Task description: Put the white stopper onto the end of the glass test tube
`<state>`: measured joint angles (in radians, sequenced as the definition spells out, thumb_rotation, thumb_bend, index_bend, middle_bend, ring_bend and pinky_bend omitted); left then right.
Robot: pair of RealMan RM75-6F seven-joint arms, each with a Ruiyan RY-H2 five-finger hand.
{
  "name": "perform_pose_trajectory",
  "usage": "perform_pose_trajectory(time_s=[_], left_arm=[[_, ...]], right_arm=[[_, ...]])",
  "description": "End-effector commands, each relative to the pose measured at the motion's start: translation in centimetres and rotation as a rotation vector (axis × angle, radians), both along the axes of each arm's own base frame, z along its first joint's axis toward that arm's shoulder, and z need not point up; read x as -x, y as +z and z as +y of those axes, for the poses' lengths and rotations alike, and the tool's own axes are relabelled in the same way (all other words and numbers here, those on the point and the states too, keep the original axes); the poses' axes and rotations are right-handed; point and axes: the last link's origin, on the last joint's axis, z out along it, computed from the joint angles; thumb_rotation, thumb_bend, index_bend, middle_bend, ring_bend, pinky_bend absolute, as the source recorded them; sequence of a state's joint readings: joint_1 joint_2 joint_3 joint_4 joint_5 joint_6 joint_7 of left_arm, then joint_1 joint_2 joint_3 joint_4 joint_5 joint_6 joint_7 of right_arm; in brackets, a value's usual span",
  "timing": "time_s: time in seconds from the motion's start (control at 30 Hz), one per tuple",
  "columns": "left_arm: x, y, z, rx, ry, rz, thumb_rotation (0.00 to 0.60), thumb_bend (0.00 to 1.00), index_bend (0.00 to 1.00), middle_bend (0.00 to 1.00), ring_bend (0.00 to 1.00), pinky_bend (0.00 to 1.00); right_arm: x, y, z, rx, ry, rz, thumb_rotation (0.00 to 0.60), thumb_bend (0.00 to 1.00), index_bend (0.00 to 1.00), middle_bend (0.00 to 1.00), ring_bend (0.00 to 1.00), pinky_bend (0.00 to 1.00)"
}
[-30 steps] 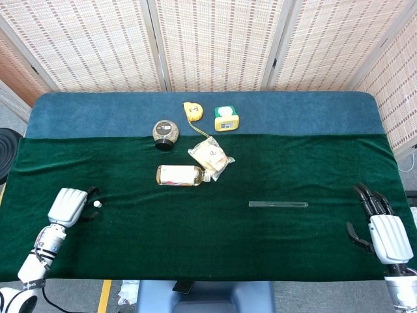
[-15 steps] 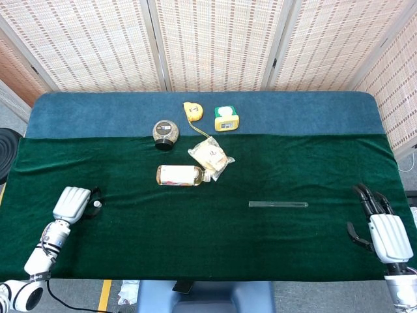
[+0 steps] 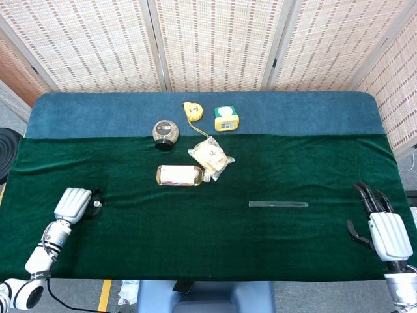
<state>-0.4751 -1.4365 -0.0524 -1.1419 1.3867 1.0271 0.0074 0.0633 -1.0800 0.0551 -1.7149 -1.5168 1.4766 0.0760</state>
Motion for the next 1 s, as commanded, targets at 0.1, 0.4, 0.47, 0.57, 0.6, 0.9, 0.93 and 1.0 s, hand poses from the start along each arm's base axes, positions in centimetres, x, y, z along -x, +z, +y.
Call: perform_pose_trajectory(time_s=[0.1,0.4,0.47,0.57,0.6,0.9,0.93,1.0], left_arm=[[0.0,-0.05,0.1,0.004,0.004,0.003,0.6,0.39,0.49,0.96,0.91,0.89],[0.04,-0.1,0.05,0.008,0.009,0.005,0.6,0.41,0.5,0.96,0.91,0.89],[0.07,-0.08,0.03,0.007,0.01,0.004,0.6,0.41,0.51,0.96,0.91,0.89],[0.09,-0.06,0.02,0.003,0.008,0.005,0.6,0.41,0.52,0.96,0.91,0.89],[0.1,-0.06,0.03,0.003,0.008,0.005,0.6,0.42,0.53,0.96,0.91,0.89],[0.07,-0.04,0.14,-0.003,0.005,0.002,0.6,0.44,0.56,0.96,0.91,0.89],[0.05,0.0,0.17,-0.004,0.003,0.002,0.6,0.44,0.57,0.96,0.91,0.89],[-0.06,0.14,0.18,-0.009,-0.002,-0.002,0.6,0.45,0.58,0.96,0.91,0.89]], right_arm=[[0.04,-0.02,0.04,0.0,-0.005,0.0,0.6,0.49,0.03,0.07,0.22,0.09],[0.03,-0.02,0.05,0.001,-0.006,0.0,0.6,0.49,0.03,0.07,0.22,0.09],[0.03,0.0,0.06,0.001,-0.006,0.0,0.6,0.49,0.03,0.07,0.22,0.09],[0.06,-0.04,0.09,-0.001,-0.007,-0.001,0.6,0.49,0.03,0.07,0.22,0.09],[0.06,-0.05,0.09,-0.001,-0.008,-0.001,0.6,0.49,0.03,0.07,0.22,0.09],[0.01,-0.03,0.14,0.0,-0.007,-0.001,0.6,0.49,0.03,0.07,0.22,0.09],[0.0,-0.02,0.15,0.0,-0.006,0.0,0.6,0.49,0.03,0.07,0.22,0.09],[-0.08,0.0,0.15,0.003,-0.001,-0.001,0.6,0.49,0.03,0.08,0.22,0.09]])
